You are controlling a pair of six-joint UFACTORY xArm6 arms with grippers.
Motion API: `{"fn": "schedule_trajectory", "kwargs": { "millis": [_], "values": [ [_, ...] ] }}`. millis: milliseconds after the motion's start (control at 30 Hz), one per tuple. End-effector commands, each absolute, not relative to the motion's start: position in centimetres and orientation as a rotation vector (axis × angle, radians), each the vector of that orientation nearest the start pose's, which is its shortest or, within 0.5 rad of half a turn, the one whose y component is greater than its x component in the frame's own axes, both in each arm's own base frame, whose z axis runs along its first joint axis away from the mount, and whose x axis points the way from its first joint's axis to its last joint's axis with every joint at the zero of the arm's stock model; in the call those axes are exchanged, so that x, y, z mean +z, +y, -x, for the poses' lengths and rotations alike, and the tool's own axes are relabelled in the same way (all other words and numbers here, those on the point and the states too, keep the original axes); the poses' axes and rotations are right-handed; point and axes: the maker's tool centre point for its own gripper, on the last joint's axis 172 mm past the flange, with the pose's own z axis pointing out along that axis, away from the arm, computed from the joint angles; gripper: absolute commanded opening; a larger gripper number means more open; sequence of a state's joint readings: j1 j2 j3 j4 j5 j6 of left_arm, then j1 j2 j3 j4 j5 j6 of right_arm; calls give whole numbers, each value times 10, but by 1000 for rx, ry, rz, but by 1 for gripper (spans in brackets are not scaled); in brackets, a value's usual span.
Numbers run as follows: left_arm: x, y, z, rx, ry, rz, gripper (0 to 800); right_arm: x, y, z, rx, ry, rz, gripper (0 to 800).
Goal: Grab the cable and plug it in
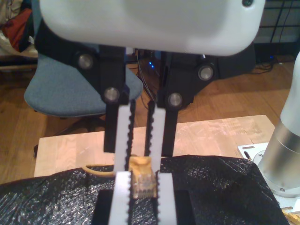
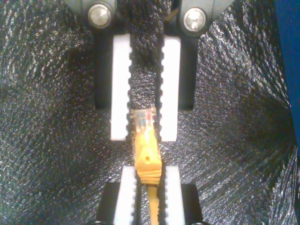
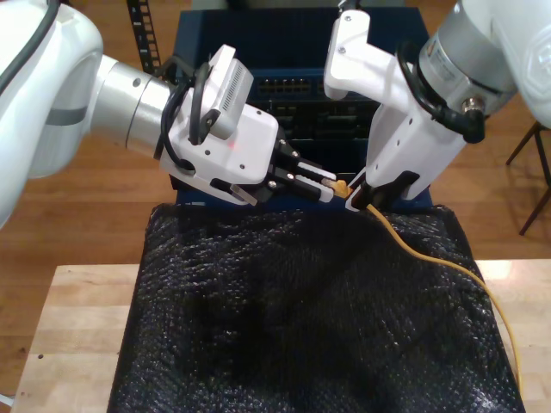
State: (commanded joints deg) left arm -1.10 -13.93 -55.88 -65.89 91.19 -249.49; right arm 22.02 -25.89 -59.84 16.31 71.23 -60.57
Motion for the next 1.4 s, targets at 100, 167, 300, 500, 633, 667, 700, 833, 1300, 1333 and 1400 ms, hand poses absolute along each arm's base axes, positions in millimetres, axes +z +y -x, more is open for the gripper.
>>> {"fn": "schedule_trajectory", "kwargs": {
  "millis": [100, 167, 300, 500, 633, 667, 700, 833, 1300, 1333, 1400],
  "values": [
    [383, -254, -355, 866, -1572, -1337, 2, 367, 215, -358, -492, -1870, 2245, 383],
    [384, -254, -355, 866, -1570, -1336, 2, 371, 214, -360, -504, -1868, 2248, 427],
    [383, -254, -355, 862, -1564, -1342, 2, 383, 211, -365, -551, -1931, 2218, 652],
    [383, -257, -355, 850, -1533, -1334, 2, 407, 189, -380, -649, -2002, 2195, 700],
    [394, -266, -347, 824, -1450, -1268, 3, 424, 187, -381, -709, -2104, 2132, 708],
    [397, -267, -344, 818, -1432, -1247, 3, 426, 184, -382, -720, -2135, 2115, 729],
    [399, -265, -344, 815, -1412, -1242, 3, 430, 182, -382, -734, -2158, 2100, 752],
    [395, -257, -351, 782, -1338, -1269, 3, 444, 177, -375, -797, -2291, 2002, 758],
    [407, -258, -335, 676, -1239, -1230, 2, 471, 170, -349, -917, -2360, 1953, 759],
    [410, -257, -336, 674, -1228, -1221, 3, 472, 171, -349, -920, -2361, 1950, 759],
    [413, -254, -338, 673, -1207, -1215, 3, 474, 175, -347, -929, -2355, 1937, 759]
  ]
}}
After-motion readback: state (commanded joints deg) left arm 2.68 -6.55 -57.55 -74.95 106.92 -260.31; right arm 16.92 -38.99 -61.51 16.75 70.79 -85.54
